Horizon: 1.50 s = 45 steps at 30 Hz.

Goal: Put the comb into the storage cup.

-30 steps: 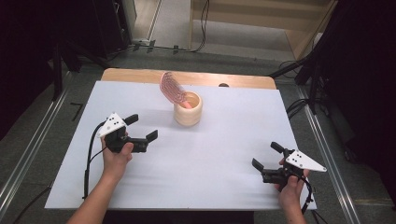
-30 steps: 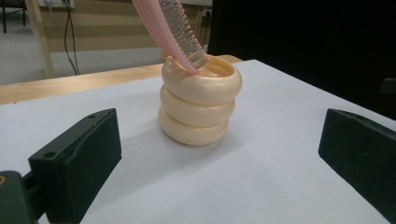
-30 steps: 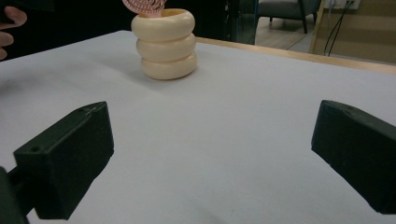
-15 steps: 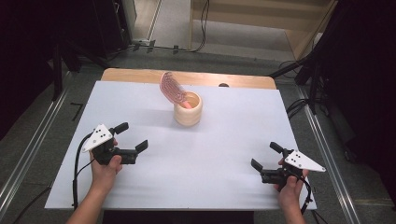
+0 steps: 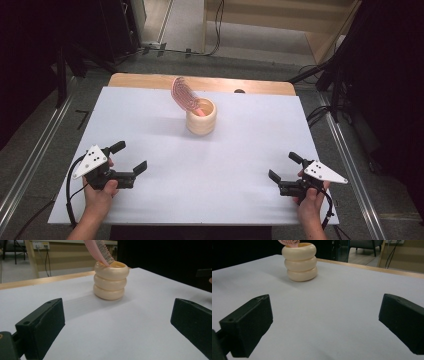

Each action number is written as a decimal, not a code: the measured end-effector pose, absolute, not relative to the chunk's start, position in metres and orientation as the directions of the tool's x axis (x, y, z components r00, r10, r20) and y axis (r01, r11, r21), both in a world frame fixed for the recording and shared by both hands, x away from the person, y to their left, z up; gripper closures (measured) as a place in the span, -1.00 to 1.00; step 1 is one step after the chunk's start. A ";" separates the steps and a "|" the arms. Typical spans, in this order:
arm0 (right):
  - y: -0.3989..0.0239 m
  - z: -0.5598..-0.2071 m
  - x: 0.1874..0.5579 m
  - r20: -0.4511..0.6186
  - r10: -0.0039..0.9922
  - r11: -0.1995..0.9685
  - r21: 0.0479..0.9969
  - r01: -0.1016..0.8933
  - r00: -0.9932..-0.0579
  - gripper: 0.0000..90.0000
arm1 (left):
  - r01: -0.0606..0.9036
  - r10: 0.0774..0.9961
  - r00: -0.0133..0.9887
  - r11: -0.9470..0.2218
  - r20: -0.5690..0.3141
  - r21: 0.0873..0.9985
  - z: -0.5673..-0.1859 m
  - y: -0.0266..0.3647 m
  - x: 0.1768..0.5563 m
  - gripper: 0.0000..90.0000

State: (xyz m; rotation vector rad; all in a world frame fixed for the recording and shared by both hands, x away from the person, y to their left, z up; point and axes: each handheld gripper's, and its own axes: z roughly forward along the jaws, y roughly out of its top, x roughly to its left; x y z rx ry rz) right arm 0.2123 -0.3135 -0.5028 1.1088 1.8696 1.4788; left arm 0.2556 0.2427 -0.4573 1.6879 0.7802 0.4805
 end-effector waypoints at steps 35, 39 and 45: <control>-0.324 -0.501 0.205 0.090 0.859 0.070 0.955 0.289 -0.503 -1.00 | 0.278 0.797 0.597 -0.097 -0.092 0.956 -0.473 0.325 0.236 -1.00; -0.326 -0.502 0.205 0.095 0.863 0.064 0.954 0.294 -0.496 -1.00 | 0.287 0.796 0.598 -0.099 -0.097 0.953 -0.474 0.333 0.239 -1.00; -0.327 -0.503 0.206 0.102 0.866 0.059 0.952 0.301 -0.490 -1.00 | 0.293 0.799 0.589 -0.071 -0.122 0.953 -0.478 0.341 0.240 -1.00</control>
